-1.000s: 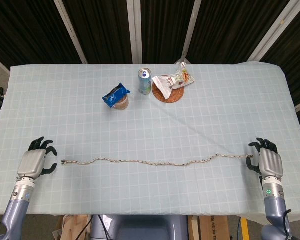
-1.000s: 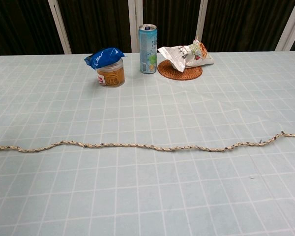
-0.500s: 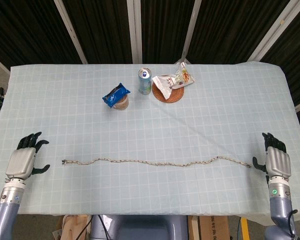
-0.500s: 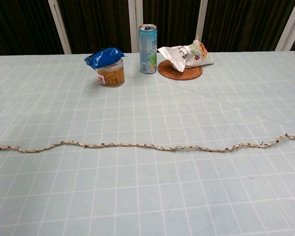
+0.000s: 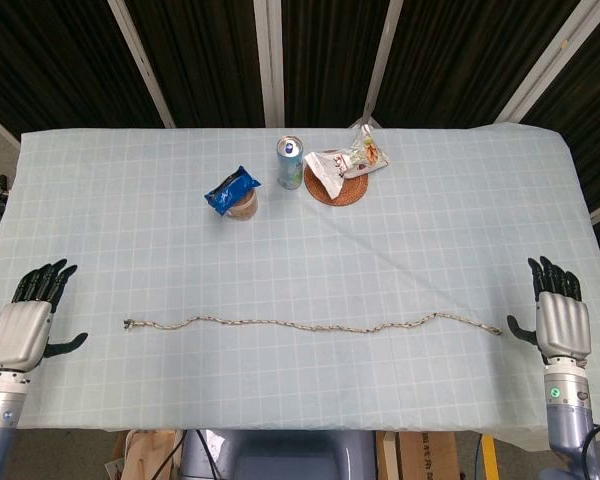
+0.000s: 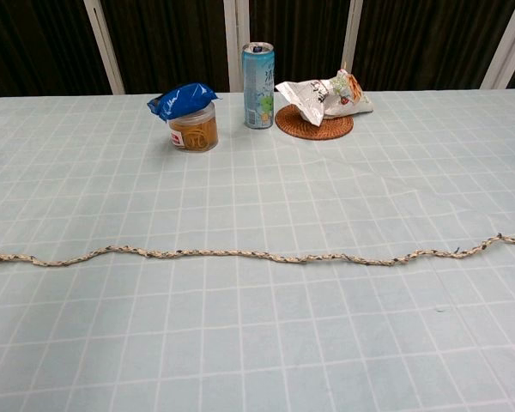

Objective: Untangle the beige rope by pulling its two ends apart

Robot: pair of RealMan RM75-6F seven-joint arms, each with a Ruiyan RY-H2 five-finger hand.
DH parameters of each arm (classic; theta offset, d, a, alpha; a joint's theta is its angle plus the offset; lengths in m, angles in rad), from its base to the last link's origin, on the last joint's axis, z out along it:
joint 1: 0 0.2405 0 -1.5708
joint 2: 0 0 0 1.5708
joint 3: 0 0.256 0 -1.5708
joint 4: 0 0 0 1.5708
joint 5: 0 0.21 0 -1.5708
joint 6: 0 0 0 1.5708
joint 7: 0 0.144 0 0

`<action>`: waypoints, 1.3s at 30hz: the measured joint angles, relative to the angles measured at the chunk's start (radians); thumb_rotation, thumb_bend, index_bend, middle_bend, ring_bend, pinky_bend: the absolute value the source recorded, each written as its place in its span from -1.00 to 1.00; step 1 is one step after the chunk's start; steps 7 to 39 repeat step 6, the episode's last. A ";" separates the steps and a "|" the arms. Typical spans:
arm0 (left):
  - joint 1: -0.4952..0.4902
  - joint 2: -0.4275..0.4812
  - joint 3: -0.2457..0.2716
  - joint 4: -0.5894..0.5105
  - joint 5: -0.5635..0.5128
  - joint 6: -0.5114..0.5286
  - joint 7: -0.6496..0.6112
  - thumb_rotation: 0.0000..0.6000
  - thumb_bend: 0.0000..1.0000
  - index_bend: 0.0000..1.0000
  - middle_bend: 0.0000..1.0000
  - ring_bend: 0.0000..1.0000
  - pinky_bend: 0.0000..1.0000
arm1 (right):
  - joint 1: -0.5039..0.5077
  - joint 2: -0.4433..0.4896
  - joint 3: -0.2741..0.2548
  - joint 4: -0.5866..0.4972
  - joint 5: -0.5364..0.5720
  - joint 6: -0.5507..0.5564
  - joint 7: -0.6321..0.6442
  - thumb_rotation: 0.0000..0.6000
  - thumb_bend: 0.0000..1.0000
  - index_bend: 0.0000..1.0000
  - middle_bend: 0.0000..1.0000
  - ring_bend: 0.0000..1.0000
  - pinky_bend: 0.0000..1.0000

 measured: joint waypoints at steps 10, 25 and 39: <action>0.072 0.025 0.051 0.030 0.120 0.112 -0.041 1.00 -0.82 -1.00 -1.00 -1.00 -1.00 | -0.065 0.043 -0.069 0.000 -0.243 0.137 0.086 1.00 -0.43 -1.00 -1.00 -1.00 -1.00; 0.072 0.025 0.051 0.030 0.120 0.112 -0.041 1.00 -0.82 -1.00 -1.00 -1.00 -1.00 | -0.065 0.043 -0.069 0.000 -0.243 0.137 0.086 1.00 -0.43 -1.00 -1.00 -1.00 -1.00; 0.072 0.025 0.051 0.030 0.120 0.112 -0.041 1.00 -0.82 -1.00 -1.00 -1.00 -1.00 | -0.065 0.043 -0.069 0.000 -0.243 0.137 0.086 1.00 -0.43 -1.00 -1.00 -1.00 -1.00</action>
